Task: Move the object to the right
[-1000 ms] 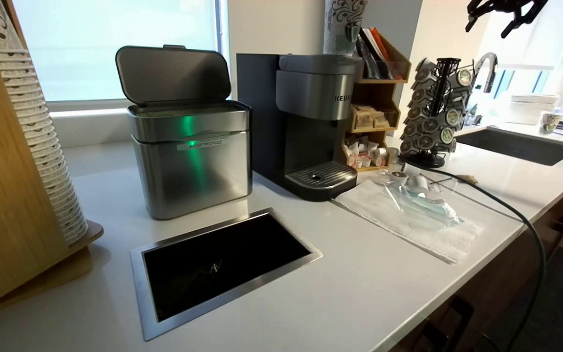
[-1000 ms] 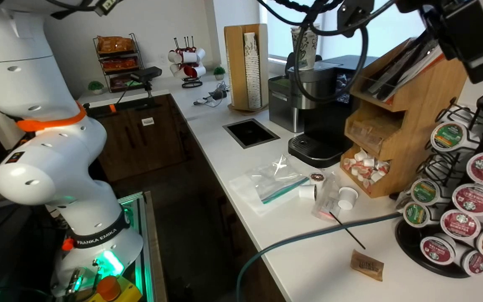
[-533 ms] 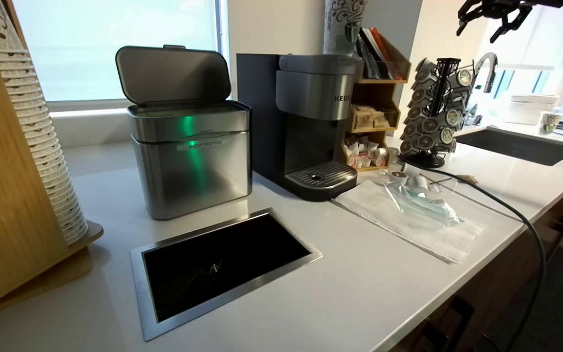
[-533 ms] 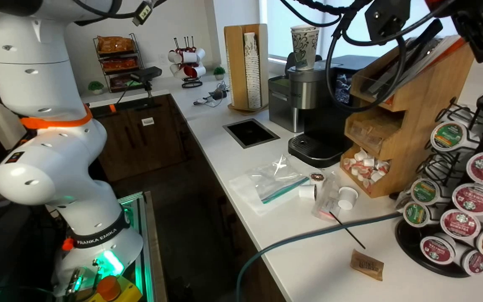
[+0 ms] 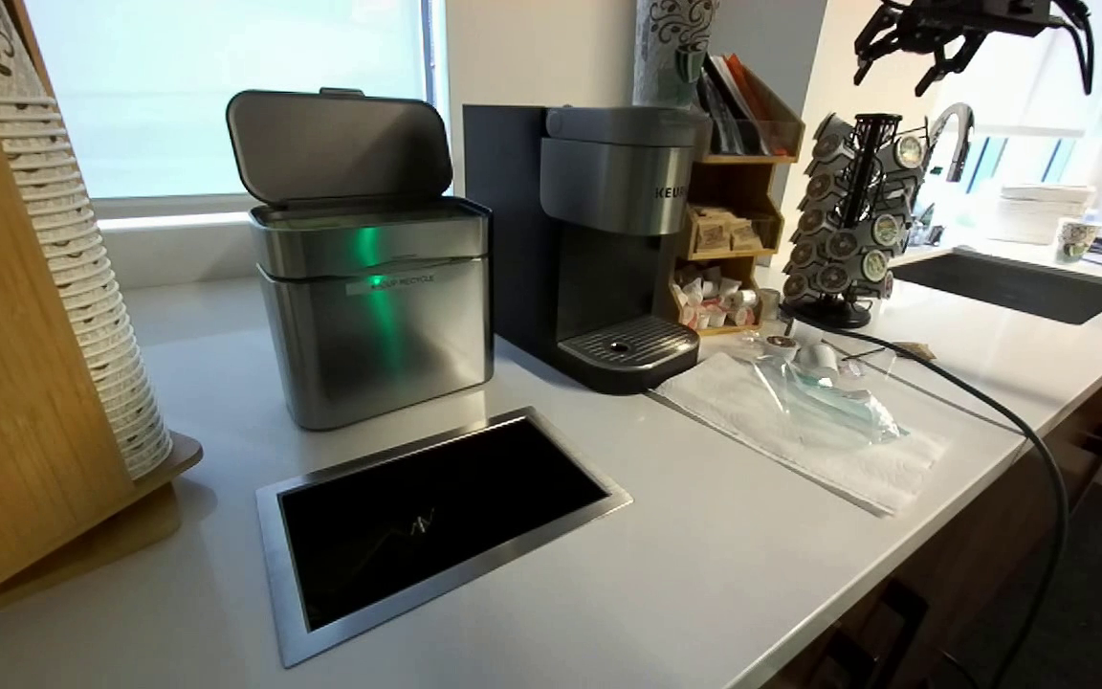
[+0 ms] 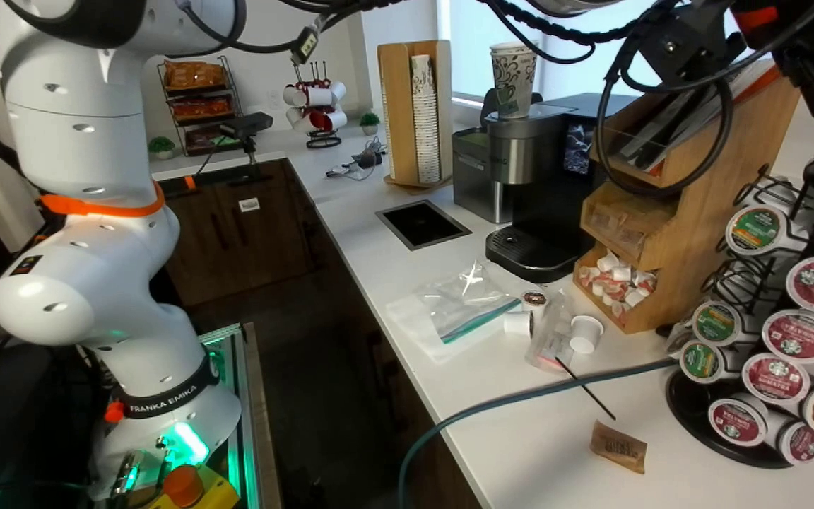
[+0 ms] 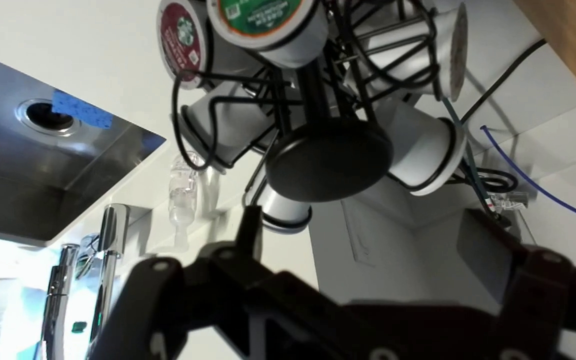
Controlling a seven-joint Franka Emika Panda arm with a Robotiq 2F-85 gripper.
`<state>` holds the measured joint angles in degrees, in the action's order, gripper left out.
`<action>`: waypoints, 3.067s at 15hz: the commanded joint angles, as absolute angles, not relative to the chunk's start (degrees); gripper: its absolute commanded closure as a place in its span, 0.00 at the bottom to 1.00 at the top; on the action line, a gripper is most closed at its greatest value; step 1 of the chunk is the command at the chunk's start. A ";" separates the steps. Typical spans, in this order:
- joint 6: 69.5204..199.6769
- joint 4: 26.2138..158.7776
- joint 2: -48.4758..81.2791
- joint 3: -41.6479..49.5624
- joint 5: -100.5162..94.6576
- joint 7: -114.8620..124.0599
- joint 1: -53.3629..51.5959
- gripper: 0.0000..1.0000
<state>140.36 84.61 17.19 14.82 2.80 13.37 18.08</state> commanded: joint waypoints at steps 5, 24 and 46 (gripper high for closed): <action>136.10 74.01 25.03 15.60 2.01 13.96 18.18 0.00; 125.88 73.13 25.73 16.31 -2.95 15.03 16.94 0.04; 140.50 70.13 28.72 17.63 -4.14 16.36 17.34 0.51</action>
